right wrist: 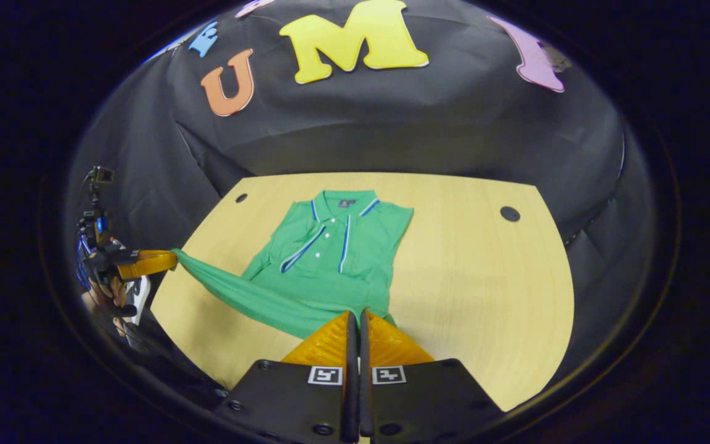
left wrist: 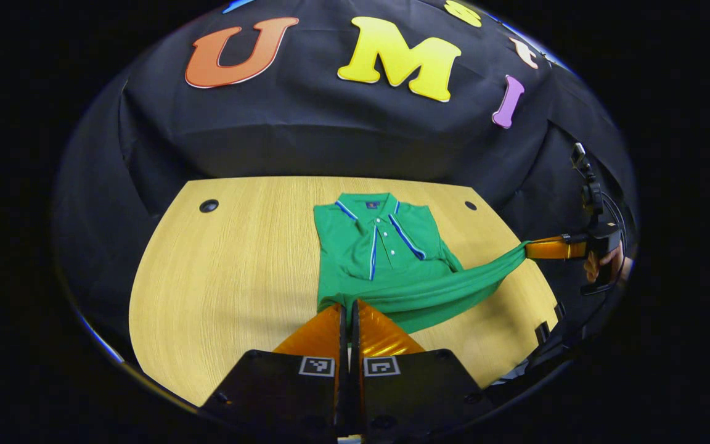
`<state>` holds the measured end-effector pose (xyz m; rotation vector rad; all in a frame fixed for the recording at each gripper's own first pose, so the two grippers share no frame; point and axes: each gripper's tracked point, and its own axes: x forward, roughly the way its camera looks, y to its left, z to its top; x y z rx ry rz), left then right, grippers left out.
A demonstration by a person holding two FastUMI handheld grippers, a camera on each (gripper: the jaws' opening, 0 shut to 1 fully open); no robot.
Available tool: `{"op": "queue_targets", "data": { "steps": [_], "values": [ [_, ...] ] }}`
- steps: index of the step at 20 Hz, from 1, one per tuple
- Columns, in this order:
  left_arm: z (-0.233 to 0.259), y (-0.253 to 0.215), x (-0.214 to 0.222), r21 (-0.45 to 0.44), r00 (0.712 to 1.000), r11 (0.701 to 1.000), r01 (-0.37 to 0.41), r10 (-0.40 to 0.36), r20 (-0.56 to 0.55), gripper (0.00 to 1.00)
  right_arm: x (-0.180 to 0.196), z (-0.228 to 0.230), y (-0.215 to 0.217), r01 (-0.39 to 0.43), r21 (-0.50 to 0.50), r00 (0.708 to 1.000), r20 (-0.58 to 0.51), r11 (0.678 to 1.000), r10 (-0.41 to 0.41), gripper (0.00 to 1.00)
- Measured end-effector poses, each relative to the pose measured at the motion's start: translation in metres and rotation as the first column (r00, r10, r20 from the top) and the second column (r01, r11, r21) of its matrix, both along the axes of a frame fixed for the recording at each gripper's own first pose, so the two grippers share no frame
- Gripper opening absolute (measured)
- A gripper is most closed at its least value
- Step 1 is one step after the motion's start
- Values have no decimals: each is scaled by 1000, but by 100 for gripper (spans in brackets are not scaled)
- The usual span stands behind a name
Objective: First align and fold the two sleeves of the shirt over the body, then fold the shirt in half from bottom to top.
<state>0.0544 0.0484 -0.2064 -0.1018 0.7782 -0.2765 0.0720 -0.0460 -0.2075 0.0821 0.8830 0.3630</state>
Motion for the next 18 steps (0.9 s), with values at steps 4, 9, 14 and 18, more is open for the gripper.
{"op": "queue_targets", "data": {
  "steps": [4, 9, 14, 18],
  "values": [
    [17, 4, 49, 17, 998, 1000, 15, -16, 54, 3, 48, 17, 8, -4, 7, 999, 34, 1000, 4, 3],
    [26, 0, 113, -7, 996, 1000, -1, 1, 92, 3, 96, 21, 12, 17, -3, 998, 59, 1000, -17, 3],
    [15, 2, 163, -33, 995, 999, -29, 32, 97, 3, 140, 10, 10, 43, -9, 997, 66, 999, -42, 3],
    [-4, 4, 202, -34, 993, 998, -56, 59, 98, 3, 186, -2, 11, 82, 4, 993, 88, 997, -82, 3]
  ]
}}
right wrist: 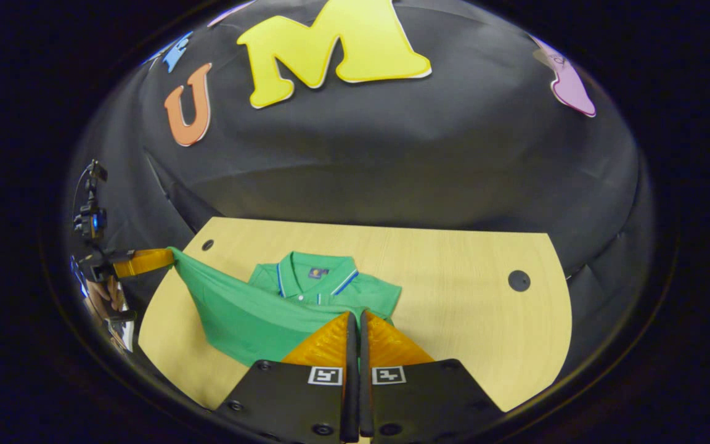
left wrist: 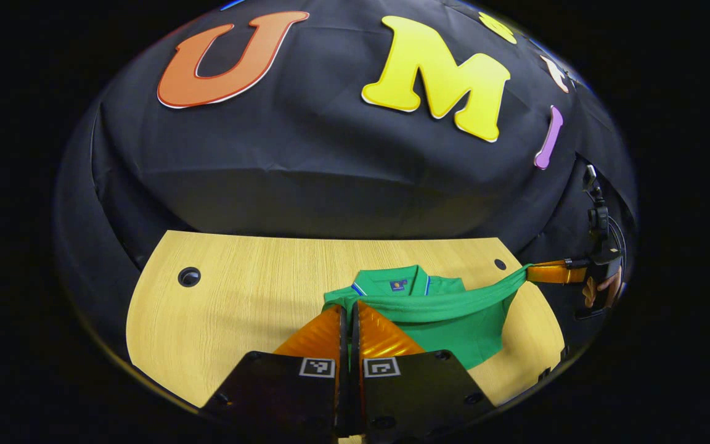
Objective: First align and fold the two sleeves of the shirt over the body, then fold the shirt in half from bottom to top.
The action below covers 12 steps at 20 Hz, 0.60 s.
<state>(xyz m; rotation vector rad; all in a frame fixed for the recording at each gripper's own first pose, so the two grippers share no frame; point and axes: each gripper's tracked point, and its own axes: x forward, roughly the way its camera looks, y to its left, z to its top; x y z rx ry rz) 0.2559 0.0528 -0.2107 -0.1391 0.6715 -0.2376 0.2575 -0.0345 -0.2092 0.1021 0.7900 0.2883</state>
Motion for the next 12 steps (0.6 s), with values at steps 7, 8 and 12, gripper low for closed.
{"op": "queue_targets", "data": {
  "steps": [7, 8, 12],
  "values": [
    [-58, -14, 49, -12, 999, 999, -36, 36, -40, 3, 57, -52, 14, 36, -15, 999, -15, 999, -36, 0],
    [-67, -13, 55, -7, 998, 999, -40, 39, -43, 3, 61, -60, 14, 39, -21, 999, -17, 999, -40, 0],
    [-105, -5, 70, 65, 995, 996, -59, 63, -72, 4, 86, -89, 12, 57, -65, 998, -17, 996, -58, 3]
  ]
}}
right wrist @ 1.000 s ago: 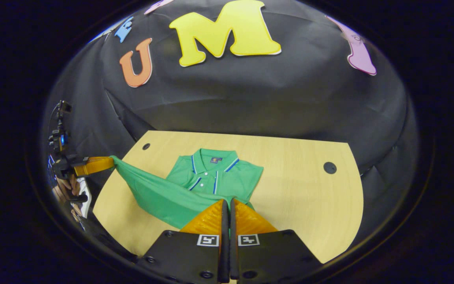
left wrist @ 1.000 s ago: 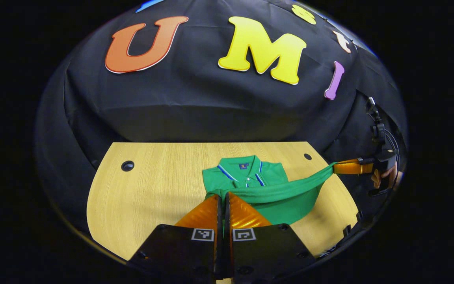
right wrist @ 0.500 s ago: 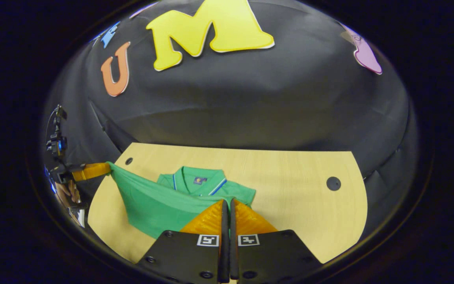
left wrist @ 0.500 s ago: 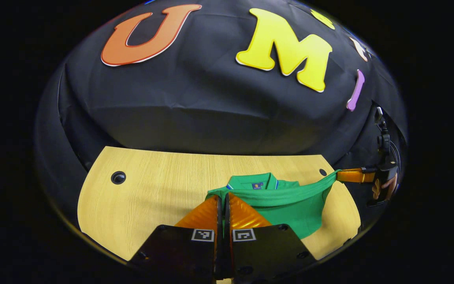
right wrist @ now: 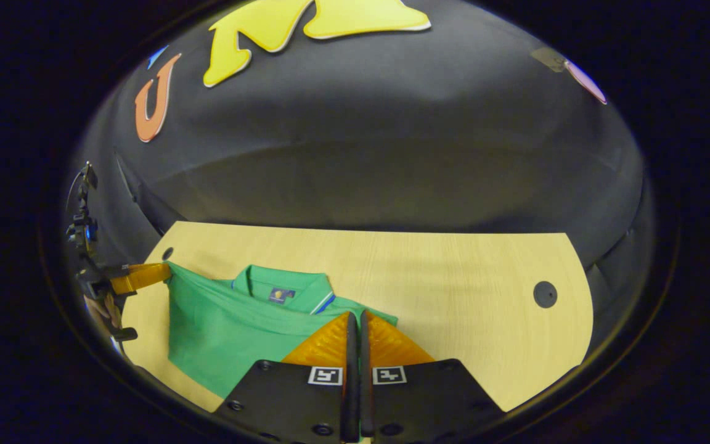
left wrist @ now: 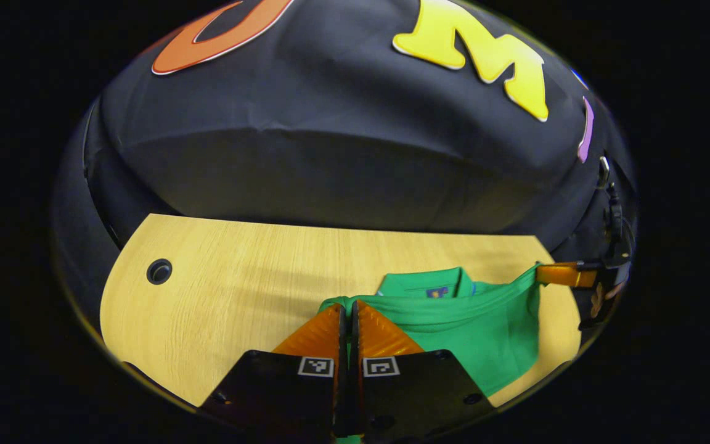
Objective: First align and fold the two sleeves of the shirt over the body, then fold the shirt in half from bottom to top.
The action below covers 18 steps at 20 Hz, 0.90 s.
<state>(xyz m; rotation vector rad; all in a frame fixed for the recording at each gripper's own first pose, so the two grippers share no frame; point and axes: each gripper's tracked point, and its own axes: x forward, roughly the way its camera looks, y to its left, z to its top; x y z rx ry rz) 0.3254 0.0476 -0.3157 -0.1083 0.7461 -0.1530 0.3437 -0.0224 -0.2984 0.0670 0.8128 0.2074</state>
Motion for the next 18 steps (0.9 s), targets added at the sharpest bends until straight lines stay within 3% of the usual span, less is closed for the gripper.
{"op": "queue_targets", "data": {
  "steps": [3, 5, 9, 12, 13, 15, 18],
  "values": [
    [-19, 2, 6, -5, 1000, 1000, -18, 18, -7, 6, 1, -12, 3, -20, -30, 1000, -3, 999, 20, 13],
    [-24, 0, -2, -23, 999, 1000, -6, 5, -40, 20, -1, -6, -1, -6, -30, 1000, 12, 1000, 6, 20],
    [-3, 7, -18, 43, 1000, 999, -6, 6, -3, 97, -10, 18, -10, 47, -25, 997, 69, 999, -45, 81],
    [37, -1, -33, 56, 998, 998, -19, 16, 57, 98, -28, 52, -18, 96, -34, 987, 136, 995, -91, 98],
    [56, -5, -40, 55, 996, 998, -27, 22, 88, 98, -36, 67, -20, 110, -37, 980, 172, 993, -102, 100],
    [99, -10, -53, 58, 986, 997, -40, 30, 164, 98, -56, 105, -19, 123, -33, 964, 243, 992, -112, 94],
    [177, -14, -81, 91, 954, 994, -57, 28, 297, 98, -95, 171, -12, 137, -19, 923, 365, 990, -121, 98]
  ]
}}
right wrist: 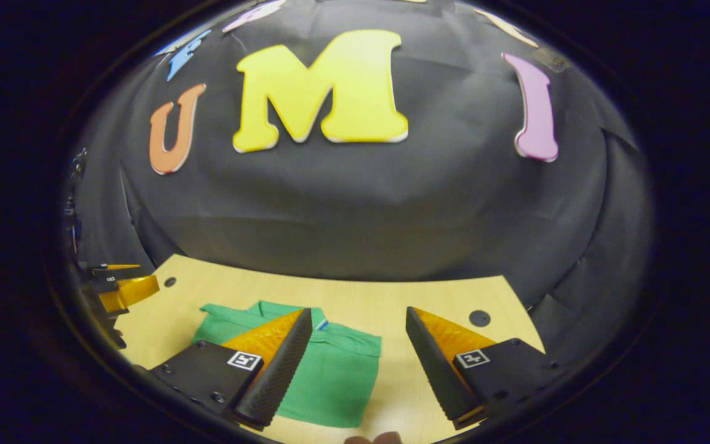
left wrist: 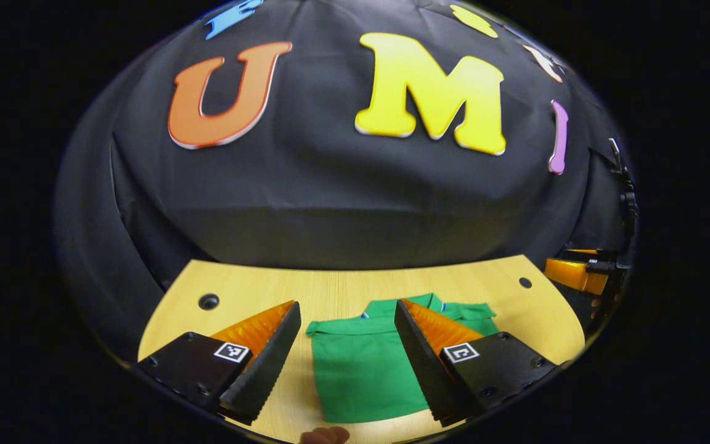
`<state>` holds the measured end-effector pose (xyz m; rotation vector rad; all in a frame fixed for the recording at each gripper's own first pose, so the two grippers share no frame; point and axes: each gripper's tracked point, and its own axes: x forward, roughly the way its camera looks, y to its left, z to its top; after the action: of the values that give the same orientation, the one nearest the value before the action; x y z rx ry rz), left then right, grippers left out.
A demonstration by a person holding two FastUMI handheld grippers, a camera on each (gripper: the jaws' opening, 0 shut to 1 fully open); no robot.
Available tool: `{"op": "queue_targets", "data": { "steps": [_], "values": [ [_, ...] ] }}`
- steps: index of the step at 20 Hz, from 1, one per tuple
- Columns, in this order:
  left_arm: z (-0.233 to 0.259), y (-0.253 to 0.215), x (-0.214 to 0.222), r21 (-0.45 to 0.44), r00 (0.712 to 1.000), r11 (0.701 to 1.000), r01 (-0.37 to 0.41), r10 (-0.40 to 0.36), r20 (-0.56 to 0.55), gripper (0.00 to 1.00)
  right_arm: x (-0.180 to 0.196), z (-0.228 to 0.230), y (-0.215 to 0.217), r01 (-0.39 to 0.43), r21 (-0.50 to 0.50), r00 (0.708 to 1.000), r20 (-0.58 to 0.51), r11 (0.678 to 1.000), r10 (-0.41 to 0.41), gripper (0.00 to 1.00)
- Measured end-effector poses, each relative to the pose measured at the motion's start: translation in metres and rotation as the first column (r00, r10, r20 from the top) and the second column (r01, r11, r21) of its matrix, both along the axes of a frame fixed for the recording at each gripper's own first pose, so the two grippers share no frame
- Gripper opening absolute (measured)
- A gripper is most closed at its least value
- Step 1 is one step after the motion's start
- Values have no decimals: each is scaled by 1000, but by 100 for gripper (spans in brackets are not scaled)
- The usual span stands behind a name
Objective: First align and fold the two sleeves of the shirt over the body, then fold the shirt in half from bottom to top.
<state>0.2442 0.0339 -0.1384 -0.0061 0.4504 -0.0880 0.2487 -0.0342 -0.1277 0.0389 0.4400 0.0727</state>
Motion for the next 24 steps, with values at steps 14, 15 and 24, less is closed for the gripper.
{"op": "queue_targets", "data": {
  "steps": [14, 15, 24],
  "values": [
    [178, -23, -211, 17, 925, 996, -91, 78, 371, 98, -243, 144, 39, 59, -12, 934, 353, 998, -51, 94],
    [181, -25, -220, 24, 919, 996, -90, 74, 387, 98, -252, 144, 43, 52, 2, 933, 355, 999, -49, 94],
    [179, -37, -246, 20, 920, 998, -67, 54, 389, 88, -266, 134, 39, 55, 26, 938, 343, 998, -61, 96]
  ]
}}
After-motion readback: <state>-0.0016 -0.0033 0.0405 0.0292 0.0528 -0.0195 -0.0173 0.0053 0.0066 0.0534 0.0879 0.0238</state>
